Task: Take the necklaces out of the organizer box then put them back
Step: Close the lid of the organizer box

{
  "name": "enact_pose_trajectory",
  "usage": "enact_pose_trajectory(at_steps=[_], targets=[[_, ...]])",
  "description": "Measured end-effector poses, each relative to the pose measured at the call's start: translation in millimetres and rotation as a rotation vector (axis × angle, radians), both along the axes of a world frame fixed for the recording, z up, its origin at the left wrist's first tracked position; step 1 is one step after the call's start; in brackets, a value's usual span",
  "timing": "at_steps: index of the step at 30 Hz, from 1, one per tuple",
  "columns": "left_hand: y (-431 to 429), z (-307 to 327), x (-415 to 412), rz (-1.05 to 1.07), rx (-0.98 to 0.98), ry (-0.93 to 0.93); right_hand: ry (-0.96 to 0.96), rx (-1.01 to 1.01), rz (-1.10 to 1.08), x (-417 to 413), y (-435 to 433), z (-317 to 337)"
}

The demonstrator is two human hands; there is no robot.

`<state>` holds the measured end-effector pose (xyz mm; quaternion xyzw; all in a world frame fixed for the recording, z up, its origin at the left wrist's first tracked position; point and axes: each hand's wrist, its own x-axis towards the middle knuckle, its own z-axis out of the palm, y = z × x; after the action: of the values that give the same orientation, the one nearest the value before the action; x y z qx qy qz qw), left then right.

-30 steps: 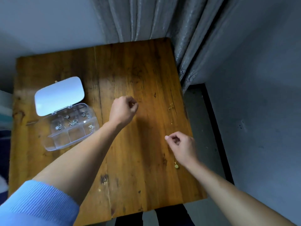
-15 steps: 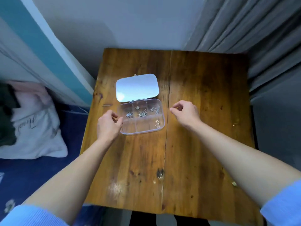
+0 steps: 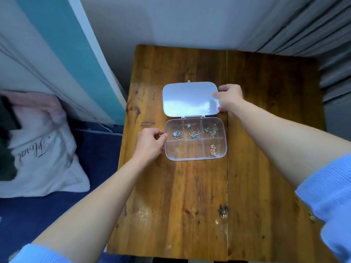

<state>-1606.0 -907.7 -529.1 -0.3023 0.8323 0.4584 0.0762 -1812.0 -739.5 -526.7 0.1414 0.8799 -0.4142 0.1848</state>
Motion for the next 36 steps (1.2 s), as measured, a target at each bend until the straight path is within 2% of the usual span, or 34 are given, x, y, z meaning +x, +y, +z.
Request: enact_pose_trajectory(at_steps=[4, 7, 13, 17, 21, 28, 33, 36], targets=[[-5.2, 1.6, -3.3, -0.027, 0.023, 0.004, 0.077, 0.027, -0.050, 3.0, 9.1, 8.5], [-6.7, 1.8, -4.8, -0.027, 0.044, -0.003, 0.133, -0.052, -0.020, 14.9, 26.5, 24.4], [-2.6, 6.2, -9.2, 0.019, 0.106, -0.014, 0.299, -0.168, 0.135, 47.8, 60.9, 45.7], [-0.3, 10.0, -11.0, 0.077, 0.167, -0.046, 0.394, -0.168, 0.229, 70.5, 77.6, 48.8], [4.5, 17.1, -5.9, 0.171, 0.285, -0.085, 0.474, -0.075, 0.417, 107.0, 98.9, 44.6], [16.3, 18.8, 10.0, 0.364, 0.385, -0.144, 0.585, 0.216, 0.797, 141.7, 112.1, 23.9], [28.2, 17.4, 23.6, 0.320, 0.311, -0.045, 0.546, 0.291, 0.867, 155.7, 116.5, 15.9], [31.8, 15.7, 31.1, 0.290, 0.270, -0.041, 0.449, 0.223, 0.755, 165.0, 118.2, 9.0]])
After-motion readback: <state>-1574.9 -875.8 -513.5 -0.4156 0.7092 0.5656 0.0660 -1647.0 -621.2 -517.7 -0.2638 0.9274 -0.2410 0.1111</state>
